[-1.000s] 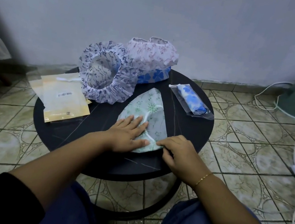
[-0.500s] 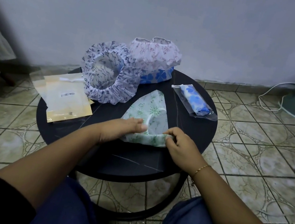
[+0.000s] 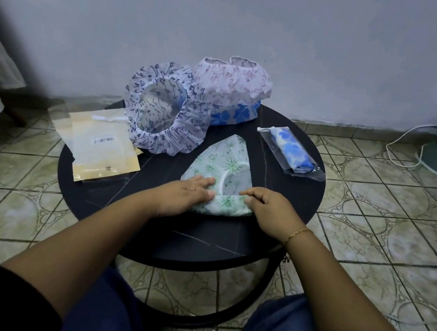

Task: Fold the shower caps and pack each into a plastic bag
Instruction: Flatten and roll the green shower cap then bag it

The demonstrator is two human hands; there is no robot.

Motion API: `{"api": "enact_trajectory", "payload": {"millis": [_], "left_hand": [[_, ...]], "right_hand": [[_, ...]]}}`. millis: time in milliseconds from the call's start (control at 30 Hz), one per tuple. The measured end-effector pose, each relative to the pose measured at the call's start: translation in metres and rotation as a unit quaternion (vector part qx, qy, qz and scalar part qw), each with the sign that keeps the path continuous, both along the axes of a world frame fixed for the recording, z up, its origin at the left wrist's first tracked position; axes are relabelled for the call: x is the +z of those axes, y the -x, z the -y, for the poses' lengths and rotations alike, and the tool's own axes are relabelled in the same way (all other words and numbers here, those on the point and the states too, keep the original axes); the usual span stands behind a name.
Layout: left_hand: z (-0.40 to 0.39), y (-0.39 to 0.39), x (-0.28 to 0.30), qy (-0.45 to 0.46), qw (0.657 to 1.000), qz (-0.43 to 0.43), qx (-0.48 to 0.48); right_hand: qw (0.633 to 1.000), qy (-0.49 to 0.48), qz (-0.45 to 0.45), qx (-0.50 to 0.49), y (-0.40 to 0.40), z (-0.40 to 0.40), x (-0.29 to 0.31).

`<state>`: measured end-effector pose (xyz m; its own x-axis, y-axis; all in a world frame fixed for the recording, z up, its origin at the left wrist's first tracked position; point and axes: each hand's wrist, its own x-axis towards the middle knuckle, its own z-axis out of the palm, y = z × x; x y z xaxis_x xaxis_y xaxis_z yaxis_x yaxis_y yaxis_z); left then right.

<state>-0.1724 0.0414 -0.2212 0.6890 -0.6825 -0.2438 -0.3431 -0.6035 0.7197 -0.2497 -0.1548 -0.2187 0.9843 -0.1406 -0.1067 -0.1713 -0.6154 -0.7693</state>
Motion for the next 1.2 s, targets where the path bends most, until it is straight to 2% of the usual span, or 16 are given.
{"api": "enact_trajectory", "payload": {"millis": [133, 233, 533, 600, 667, 733, 800, 933, 1067, 1200], "left_hand": [[0.001, 0.002, -0.006, -0.002, 1.0, 0.021, 0.015], [0.002, 0.005, -0.007, -0.013, 0.998, 0.055, 0.016], [0.005, 0.011, -0.017, 0.027, 0.991, 0.117, 0.058], [0.007, 0.012, -0.016, 0.025, 0.99, 0.123, 0.059], [0.008, 0.013, -0.016, 0.019, 0.99, 0.13, 0.058], [0.009, 0.012, -0.017, 0.01, 0.989, 0.135, 0.06], [0.009, 0.011, -0.018, 0.005, 0.989, 0.135, 0.065], [0.01, 0.014, -0.017, -0.056, 0.985, 0.155, 0.046], [0.01, 0.016, -0.017, -0.13, 0.969, 0.212, -0.001], [0.007, 0.015, -0.021, -0.18, 0.957, 0.227, -0.011]], "right_hand": [[0.999, 0.037, -0.015, -0.013, -0.001, -0.003, -0.004], [0.994, 0.105, -0.012, -0.033, 0.002, -0.008, -0.008], [0.964, 0.251, 0.059, -0.059, 0.008, -0.017, -0.022], [0.95, 0.285, 0.107, -0.076, 0.012, -0.021, -0.024], [0.924, 0.319, 0.194, -0.082, 0.014, -0.027, -0.025], [0.911, 0.325, 0.25, -0.041, 0.016, -0.034, -0.029], [0.923, 0.322, 0.205, 0.041, 0.02, -0.043, -0.032], [0.945, 0.302, 0.079, 0.099, 0.033, -0.048, -0.03], [0.944, 0.306, 0.051, 0.11, 0.037, -0.047, -0.024], [0.939, 0.32, 0.047, 0.117, 0.036, -0.046, -0.026]]}}
